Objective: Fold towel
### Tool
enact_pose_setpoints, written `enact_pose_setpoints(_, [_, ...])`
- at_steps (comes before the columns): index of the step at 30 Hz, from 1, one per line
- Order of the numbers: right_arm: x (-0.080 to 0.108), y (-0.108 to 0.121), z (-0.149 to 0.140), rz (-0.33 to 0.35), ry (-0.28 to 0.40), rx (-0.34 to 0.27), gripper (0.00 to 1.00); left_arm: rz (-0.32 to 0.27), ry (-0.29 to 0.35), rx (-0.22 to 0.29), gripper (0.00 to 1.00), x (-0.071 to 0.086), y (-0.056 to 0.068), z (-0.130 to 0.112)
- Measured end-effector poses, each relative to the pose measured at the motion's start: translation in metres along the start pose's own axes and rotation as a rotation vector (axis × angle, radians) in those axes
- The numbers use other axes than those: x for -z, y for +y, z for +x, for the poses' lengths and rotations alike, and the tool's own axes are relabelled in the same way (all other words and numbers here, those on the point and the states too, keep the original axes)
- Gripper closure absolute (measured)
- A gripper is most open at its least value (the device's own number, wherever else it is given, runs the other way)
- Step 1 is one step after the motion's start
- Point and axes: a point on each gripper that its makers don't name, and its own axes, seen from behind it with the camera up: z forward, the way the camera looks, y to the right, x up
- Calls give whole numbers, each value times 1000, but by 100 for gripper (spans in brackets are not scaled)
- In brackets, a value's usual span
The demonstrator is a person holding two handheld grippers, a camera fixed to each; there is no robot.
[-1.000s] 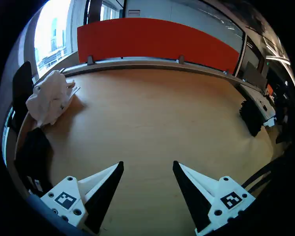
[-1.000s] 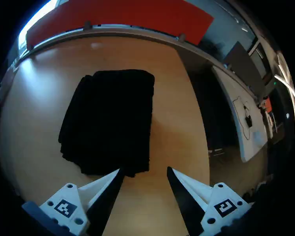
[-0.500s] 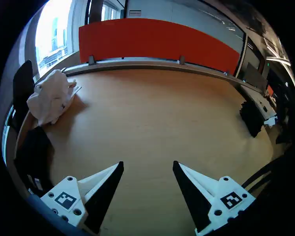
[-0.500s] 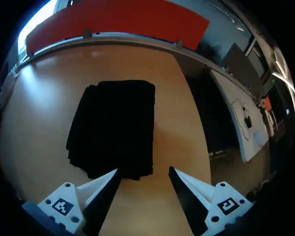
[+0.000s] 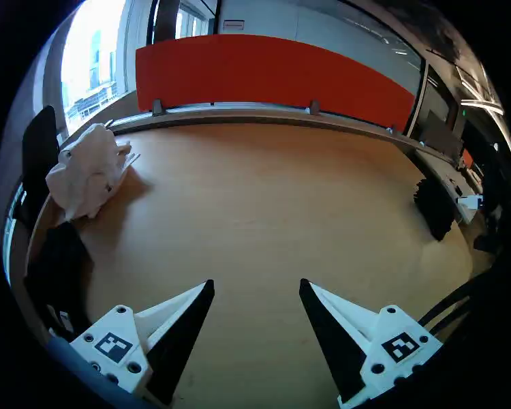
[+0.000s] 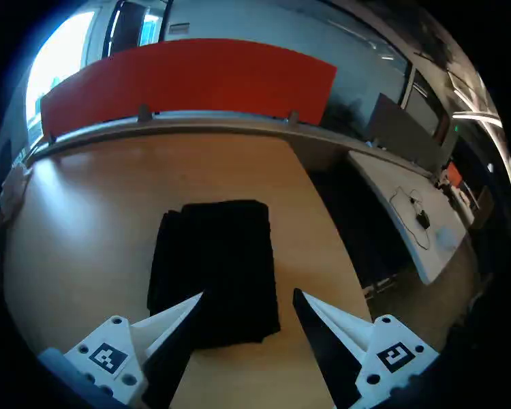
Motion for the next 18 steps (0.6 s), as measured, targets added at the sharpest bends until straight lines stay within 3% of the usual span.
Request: enact_pose_setpoints(18, [20,0,63,-57,304,-98,8,1,6,-4,7,1,-1,5])
